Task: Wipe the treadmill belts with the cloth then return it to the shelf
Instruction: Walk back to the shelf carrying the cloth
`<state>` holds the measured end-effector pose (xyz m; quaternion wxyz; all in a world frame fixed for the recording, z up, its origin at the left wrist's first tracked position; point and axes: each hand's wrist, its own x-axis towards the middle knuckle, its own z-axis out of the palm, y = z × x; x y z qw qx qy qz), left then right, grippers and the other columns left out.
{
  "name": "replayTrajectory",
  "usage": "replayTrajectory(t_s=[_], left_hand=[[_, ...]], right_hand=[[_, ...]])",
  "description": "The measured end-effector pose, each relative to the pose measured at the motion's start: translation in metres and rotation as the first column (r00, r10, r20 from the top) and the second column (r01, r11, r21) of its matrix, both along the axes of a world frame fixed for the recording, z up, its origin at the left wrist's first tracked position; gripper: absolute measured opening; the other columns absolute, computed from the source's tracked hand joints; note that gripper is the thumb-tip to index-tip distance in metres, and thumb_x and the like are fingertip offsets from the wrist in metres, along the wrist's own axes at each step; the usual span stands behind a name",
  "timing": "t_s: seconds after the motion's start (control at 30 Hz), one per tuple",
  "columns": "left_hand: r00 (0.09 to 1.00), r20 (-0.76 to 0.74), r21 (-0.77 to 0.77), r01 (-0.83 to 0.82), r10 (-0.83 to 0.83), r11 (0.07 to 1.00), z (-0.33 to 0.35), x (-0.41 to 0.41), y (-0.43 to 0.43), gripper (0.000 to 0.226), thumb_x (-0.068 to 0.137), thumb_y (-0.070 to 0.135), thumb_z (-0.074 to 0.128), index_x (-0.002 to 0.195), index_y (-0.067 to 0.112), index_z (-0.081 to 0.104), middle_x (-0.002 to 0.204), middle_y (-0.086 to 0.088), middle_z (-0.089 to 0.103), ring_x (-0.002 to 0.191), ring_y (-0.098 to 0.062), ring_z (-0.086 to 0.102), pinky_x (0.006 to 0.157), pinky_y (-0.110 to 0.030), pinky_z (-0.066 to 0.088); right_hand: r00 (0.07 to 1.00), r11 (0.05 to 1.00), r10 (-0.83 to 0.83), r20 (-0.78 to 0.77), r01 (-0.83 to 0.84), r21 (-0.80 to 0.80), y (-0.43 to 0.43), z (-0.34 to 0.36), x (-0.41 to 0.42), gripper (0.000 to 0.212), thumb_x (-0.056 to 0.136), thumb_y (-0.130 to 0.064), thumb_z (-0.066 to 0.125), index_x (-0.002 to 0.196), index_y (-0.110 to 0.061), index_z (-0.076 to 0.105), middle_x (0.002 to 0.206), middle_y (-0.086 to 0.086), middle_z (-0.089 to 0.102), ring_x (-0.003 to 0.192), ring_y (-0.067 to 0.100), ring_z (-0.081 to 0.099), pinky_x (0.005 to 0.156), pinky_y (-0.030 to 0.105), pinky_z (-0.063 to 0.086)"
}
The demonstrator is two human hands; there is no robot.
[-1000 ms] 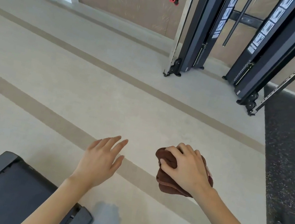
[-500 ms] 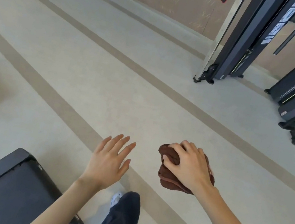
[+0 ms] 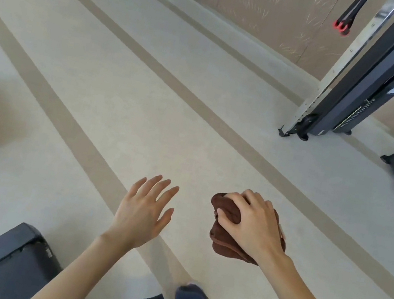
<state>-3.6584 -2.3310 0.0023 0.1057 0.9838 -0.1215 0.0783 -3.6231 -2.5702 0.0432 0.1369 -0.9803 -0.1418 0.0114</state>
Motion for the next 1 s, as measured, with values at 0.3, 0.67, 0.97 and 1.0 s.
replayTrajectory(t_s=[0.3,0.67,0.97,1.0], left_hand=[[0.997,-0.016,0.008,-0.072,0.072,0.997,-0.018,0.112,0.022,0.044,0.088,0.035,0.038,0.117,0.015,0.065,0.118,-0.005,0.065,0.113,-0.026,0.059,0.095,-0.045,0.048],[0.981,0.048,0.005,-0.190,0.189,0.982,0.010,0.312,0.040,0.041,0.088,0.035,0.043,0.119,0.018,0.063,0.119,-0.001,0.064,0.117,-0.023,0.057,0.100,-0.044,0.042],[0.984,0.037,0.046,-0.174,0.172,0.984,-0.015,0.408,0.082,0.040,0.077,0.030,0.071,0.115,0.020,0.067,0.114,0.001,0.067,0.111,-0.021,0.061,0.095,-0.044,0.048],[0.985,0.041,0.050,-0.172,0.170,0.984,-0.018,0.422,0.091,0.038,0.078,0.030,0.069,0.114,0.020,0.067,0.114,0.001,0.067,0.111,-0.021,0.061,0.095,-0.044,0.047]], right_hand=[[0.983,0.982,0.182,0.011,-0.181,-0.054,0.018,-0.022,0.145,0.028,0.080,-0.045,0.060,0.098,-0.024,0.067,0.087,-0.003,0.059,0.080,0.023,0.058,0.073,0.038,0.045],[0.978,0.978,0.209,0.027,-0.209,0.015,0.060,-0.008,0.376,0.026,0.081,-0.044,0.062,0.097,-0.025,0.067,0.087,-0.004,0.058,0.086,0.022,0.057,0.077,0.037,0.041],[0.967,0.970,0.242,-0.082,-0.244,-0.006,0.109,-0.048,0.476,0.029,0.082,-0.052,0.050,0.098,-0.030,0.063,0.089,-0.009,0.056,0.089,0.017,0.055,0.079,0.033,0.039],[0.968,0.972,0.236,-0.090,-0.236,0.004,0.117,-0.052,0.490,0.030,0.082,-0.052,0.049,0.098,-0.031,0.062,0.090,-0.010,0.056,0.090,0.016,0.055,0.080,0.032,0.039]])
